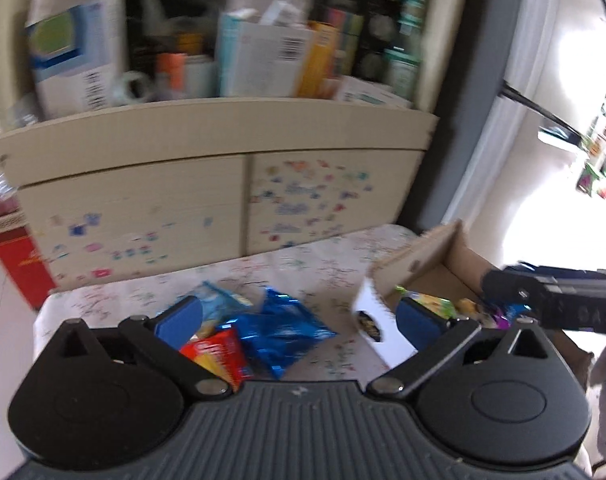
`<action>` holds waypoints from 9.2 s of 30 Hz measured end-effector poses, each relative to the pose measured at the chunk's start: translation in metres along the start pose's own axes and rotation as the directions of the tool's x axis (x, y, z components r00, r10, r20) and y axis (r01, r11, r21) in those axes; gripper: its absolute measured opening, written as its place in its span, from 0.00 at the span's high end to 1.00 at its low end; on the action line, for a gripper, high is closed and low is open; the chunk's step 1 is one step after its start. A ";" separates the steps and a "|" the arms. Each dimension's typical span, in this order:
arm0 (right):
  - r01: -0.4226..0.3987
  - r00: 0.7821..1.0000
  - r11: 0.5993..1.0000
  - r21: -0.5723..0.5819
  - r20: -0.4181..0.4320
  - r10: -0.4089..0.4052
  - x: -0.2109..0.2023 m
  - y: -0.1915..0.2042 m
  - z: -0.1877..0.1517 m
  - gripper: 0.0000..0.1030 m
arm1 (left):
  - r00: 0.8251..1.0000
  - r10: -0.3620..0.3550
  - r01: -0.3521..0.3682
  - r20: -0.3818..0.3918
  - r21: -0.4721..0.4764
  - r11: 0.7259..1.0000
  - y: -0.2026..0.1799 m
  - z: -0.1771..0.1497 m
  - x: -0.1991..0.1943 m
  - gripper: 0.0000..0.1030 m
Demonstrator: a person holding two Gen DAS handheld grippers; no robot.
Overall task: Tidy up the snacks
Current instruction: 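Move both grippers back over the snack pile, then grasp the yellow wafer packet with the left gripper while the right grasps another blue foil bag, then carry the yellow wafer packet and blue foil bag to the cardboard box, then open both grippers over the box to drop the yellow packet and blue bag, then move both grippers back over the remaining packets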
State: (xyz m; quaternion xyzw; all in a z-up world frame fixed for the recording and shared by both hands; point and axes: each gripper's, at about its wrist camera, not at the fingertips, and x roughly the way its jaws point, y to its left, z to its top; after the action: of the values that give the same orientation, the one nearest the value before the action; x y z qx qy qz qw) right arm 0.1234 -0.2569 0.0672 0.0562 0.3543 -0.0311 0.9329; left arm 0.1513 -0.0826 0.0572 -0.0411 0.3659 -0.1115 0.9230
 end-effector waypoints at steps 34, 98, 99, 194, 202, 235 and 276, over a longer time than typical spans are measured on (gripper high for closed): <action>-0.236 0.958 0.972 -0.025 -0.172 0.228 0.065 0.070 -0.014 0.15 | 0.990 -0.020 0.083 -0.141 0.457 0.885 0.052 -0.073 0.051 0.03; -0.152 0.927 0.983 -0.099 -0.360 0.107 0.099 0.090 -0.058 0.32 | 0.952 -0.086 0.184 -0.295 0.323 0.928 0.091 -0.096 0.052 0.35; -0.154 0.925 0.983 -0.097 -0.363 0.109 0.096 0.088 -0.060 0.32 | 0.952 -0.084 0.181 -0.295 0.319 0.931 0.091 -0.096 0.051 0.36; 0.010 0.999 0.998 0.064 -0.040 -0.008 -0.056 -0.008 -0.046 0.33 | 0.959 -0.282 0.282 0.010 -0.009 0.959 -0.051 -0.036 -0.009 0.36; 0.084 0.996 0.977 0.194 0.005 -0.086 -0.069 -0.050 -0.039 0.33 | 0.924 -0.382 0.382 0.010 0.000 0.924 -0.089 -0.035 -0.006 0.36; 0.132 0.989 0.914 0.383 0.004 -0.145 -0.072 -0.090 -0.042 0.14 | 0.934 -0.357 0.356 -0.016 0.116 0.927 -0.138 -0.041 -0.008 0.07; -0.011 0.992 0.990 0.139 -0.122 0.028 -0.013 0.011 -0.045 0.06 | 0.980 0.054 -0.054 -0.191 0.006 0.999 0.034 -0.044 0.008 0.06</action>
State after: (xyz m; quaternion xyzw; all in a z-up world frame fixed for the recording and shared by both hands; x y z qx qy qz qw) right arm 0.0849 -0.2402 0.0433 0.1258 0.4077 -0.0429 0.9034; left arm 0.1328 -0.0515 0.0149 -0.0201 0.4537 -0.0899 0.8864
